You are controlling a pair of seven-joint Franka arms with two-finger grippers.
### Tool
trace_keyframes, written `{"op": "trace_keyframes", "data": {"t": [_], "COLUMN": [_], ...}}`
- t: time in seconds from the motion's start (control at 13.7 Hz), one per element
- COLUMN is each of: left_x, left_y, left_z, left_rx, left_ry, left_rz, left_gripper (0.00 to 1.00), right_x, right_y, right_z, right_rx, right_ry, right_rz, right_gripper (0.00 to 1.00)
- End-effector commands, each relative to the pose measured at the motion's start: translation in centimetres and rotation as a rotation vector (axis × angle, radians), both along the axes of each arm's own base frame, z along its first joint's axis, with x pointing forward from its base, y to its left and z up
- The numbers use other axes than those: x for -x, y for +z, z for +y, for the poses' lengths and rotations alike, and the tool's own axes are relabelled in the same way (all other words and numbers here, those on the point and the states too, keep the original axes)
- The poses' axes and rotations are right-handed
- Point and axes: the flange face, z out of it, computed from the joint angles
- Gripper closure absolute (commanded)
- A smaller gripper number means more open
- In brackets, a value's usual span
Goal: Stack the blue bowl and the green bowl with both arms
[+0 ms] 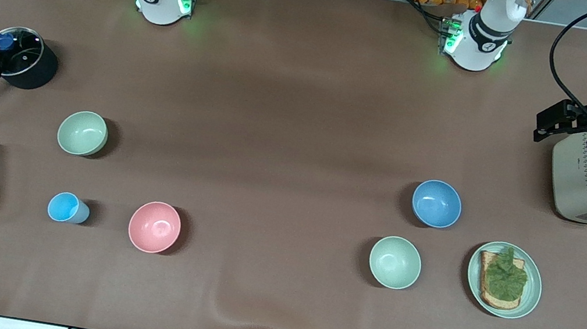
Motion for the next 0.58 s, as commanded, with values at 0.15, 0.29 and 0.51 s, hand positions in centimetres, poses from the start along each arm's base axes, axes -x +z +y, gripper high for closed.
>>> {"op": "trace_keyframes", "data": {"t": [0.15, 0.29, 0.51], "left_x": [0.39, 0.29, -0.06], "left_y": [0.61, 0.45, -0.3], "left_z": [-0.06, -0.07, -0.49], "left_rx": [-0.015, -0.015, -0.017], "left_ry": [-0.006, -0.001, -0.004], "left_rz": [0.0, 0.003, 0.017], "left_gripper": [0.0, 0.0, 0.0], "right_x": [0.5, 0.5, 0.53], "right_y": [0.73, 0.73, 0.83], "right_z": [0.4, 0.5, 0.57], "right_rx": [0.017, 0.016, 0.017], "right_ry": [-0.01, -0.008, -0.007], "right_rz": [0.003, 0.003, 0.0], "right_gripper": [0.0, 0.0, 0.0]}}
